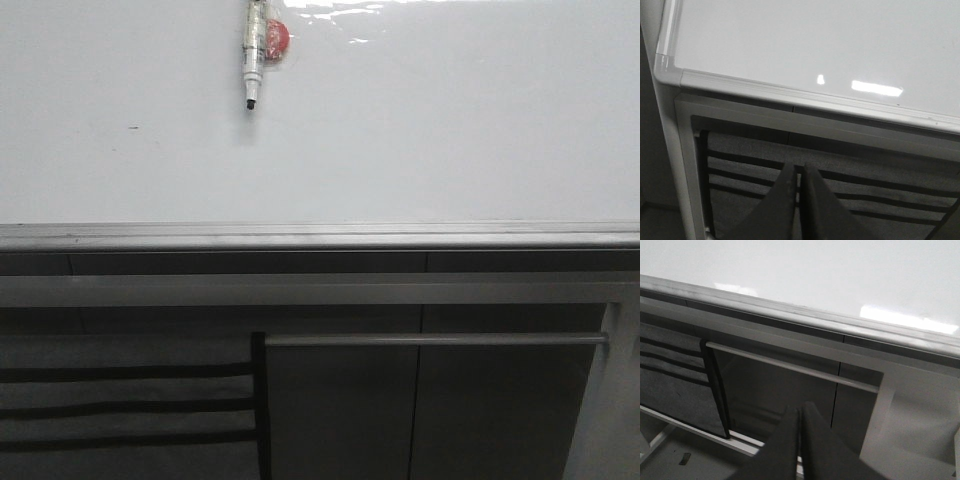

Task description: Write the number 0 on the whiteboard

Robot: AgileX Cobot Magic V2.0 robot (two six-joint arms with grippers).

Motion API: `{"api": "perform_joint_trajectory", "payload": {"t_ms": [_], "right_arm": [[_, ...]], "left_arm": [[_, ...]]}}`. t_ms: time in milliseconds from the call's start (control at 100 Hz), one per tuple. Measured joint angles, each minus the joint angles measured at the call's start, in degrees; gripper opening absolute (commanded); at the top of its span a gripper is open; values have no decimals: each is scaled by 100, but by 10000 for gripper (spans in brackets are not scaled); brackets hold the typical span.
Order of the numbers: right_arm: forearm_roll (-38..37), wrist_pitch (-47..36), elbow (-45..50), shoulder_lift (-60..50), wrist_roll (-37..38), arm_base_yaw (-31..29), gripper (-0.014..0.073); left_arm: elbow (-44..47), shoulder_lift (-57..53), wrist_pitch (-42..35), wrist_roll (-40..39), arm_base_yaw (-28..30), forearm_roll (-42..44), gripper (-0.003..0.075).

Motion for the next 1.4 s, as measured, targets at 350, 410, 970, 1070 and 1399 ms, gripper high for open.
{"api": "perform_joint_trajectory", "payload": {"t_ms": [350, 410, 970, 1070, 1399], "right_arm": [[0, 0, 0, 0, 0, 0, -47], [0, 0, 0, 0, 0, 0, -47], [0, -266, 0, 0, 0, 0, -47], [414, -891, 0, 0, 0, 0, -47], [3438, -2640, 0, 0, 0, 0, -47]], "left_arm": [[0, 0, 0, 0, 0, 0, -20], [0, 0, 0, 0, 0, 0, -20], [0, 0, 0, 0, 0, 0, -20], [0, 0, -13, 0, 0, 38, -20], [0, 0, -1084, -341, 0, -3798, -20]]}}
